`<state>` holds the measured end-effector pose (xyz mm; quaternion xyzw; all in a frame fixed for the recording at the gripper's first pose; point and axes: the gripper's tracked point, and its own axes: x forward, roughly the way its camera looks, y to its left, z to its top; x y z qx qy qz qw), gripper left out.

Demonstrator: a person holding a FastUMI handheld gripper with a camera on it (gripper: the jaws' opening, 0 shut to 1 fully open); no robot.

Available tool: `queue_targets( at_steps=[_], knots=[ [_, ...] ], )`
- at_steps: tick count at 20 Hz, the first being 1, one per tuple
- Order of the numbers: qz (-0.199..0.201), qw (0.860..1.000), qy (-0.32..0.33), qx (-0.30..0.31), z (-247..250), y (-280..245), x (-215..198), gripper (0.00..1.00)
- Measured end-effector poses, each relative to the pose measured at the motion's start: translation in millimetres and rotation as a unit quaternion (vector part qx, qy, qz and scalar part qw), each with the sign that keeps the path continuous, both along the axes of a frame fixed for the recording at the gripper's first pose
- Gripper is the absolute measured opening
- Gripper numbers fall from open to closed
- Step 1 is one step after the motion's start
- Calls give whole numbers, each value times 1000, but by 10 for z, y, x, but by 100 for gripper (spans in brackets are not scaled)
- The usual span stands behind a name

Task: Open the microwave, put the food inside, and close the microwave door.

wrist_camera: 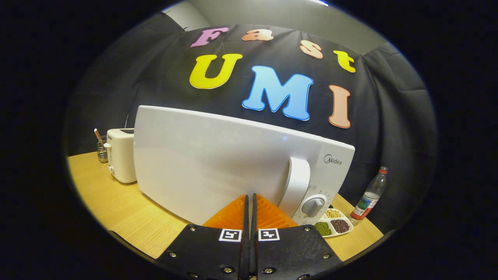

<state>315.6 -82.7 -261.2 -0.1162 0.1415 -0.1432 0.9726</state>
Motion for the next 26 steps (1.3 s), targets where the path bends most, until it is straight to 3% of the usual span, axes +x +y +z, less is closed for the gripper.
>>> queue_targets(
  at_steps=[5,10,18,26],
  knots=[
    [3,1000,-10,-12,-61,-66,119,3],
    [25,998,-14,57,223,160,-226,2],
    [99,989,-73,86,1019,728,-1325,2],
    [121,980,-68,141,1658,984,-2385,2]
  ],
)
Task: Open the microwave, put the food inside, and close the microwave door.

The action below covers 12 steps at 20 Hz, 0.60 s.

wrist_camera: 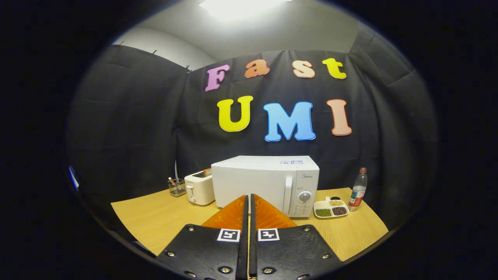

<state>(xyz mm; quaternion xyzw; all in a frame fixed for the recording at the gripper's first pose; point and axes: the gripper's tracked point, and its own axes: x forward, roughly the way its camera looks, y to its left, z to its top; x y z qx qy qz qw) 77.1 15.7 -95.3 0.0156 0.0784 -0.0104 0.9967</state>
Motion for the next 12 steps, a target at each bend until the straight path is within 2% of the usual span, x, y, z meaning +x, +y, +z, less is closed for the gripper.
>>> queue_targets(
  at_steps=[4,9,10,11,12],
  knots=[
    [6,1000,-4,-29,283,-74,-489,2],
    [-21,998,-40,-36,474,-178,-924,4],
    [-21,998,-46,-43,508,-164,-964,9],
    [-18,997,-52,-49,550,-161,-1012,18],
    [-17,997,-52,-55,554,-162,-1035,31]
  ],
)
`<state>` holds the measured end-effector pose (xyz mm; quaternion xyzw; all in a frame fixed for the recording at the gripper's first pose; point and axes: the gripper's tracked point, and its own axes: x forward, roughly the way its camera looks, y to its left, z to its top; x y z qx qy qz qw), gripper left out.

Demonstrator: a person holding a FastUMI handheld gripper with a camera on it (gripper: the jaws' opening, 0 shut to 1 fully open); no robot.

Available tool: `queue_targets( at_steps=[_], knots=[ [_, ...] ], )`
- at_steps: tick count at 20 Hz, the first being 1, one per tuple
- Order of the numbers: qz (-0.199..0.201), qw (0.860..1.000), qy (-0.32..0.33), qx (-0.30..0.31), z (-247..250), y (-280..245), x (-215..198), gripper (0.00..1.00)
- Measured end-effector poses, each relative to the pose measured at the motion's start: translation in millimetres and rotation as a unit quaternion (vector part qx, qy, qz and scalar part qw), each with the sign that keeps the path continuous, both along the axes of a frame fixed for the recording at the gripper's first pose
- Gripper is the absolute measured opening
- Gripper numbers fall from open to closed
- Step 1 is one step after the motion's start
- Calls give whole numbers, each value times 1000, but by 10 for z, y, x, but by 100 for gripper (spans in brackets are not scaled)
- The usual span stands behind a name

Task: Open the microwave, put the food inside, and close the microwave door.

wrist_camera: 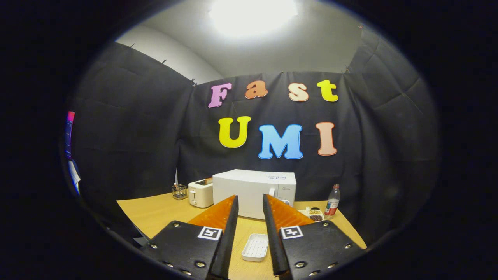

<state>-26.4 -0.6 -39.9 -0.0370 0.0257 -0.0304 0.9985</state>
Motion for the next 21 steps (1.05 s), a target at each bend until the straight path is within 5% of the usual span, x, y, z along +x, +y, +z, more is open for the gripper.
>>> queue_targets(
  at_steps=[1,6,7,8,9,21],
  knots=[
    [-2,1000,-2,-2,32,-18,-34,44],
    [-14,999,-28,30,164,-119,-74,59],
    [-11,999,-29,31,188,-116,-80,69],
    [-12,999,-26,29,181,-116,-93,89],
    [-19,999,-26,25,188,-165,-113,93],
    [-37,998,-52,19,334,-294,-169,95]
  ],
)
